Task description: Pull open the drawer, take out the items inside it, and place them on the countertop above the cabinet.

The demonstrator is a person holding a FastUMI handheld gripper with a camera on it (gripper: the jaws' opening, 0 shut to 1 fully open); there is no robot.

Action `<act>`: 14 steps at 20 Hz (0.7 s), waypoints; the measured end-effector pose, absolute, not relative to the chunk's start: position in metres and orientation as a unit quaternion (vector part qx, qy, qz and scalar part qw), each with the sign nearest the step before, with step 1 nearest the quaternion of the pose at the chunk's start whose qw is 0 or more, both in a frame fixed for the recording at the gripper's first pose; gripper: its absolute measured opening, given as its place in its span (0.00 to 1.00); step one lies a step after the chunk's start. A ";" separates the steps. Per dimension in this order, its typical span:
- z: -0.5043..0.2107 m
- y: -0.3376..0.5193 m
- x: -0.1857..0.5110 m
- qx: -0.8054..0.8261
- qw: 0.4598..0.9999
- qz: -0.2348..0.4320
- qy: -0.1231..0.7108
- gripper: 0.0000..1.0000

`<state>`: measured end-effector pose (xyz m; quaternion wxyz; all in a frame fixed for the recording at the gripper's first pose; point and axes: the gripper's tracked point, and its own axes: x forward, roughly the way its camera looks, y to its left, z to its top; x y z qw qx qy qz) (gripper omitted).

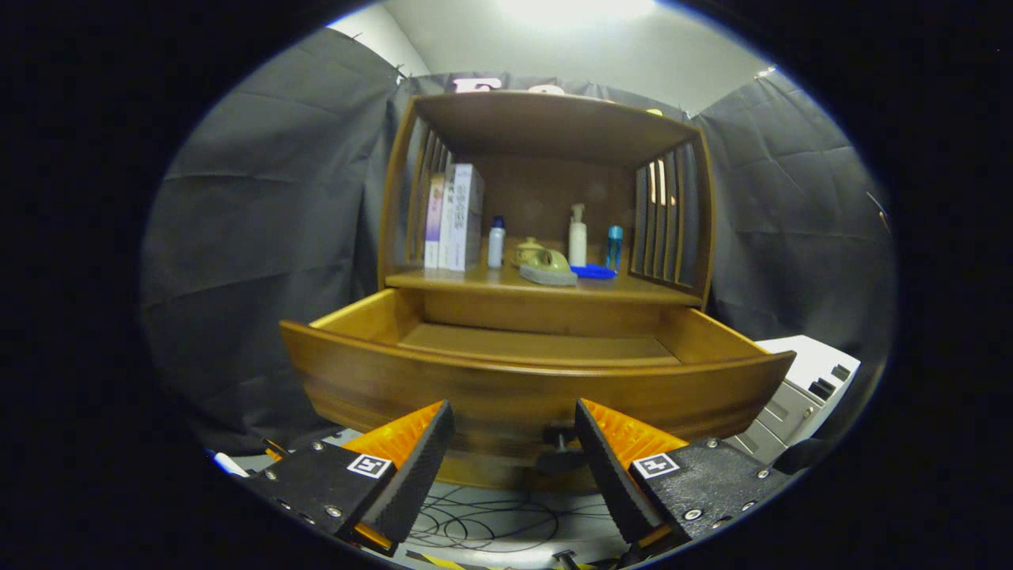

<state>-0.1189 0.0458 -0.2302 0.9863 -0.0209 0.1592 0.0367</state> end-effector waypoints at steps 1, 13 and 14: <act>-0.234 0.043 -0.115 -0.008 0.987 0.030 0.160 0.95; -0.250 0.036 -0.101 0.031 0.987 0.019 0.159 0.95; -0.249 0.036 -0.101 0.030 0.986 0.020 0.160 0.94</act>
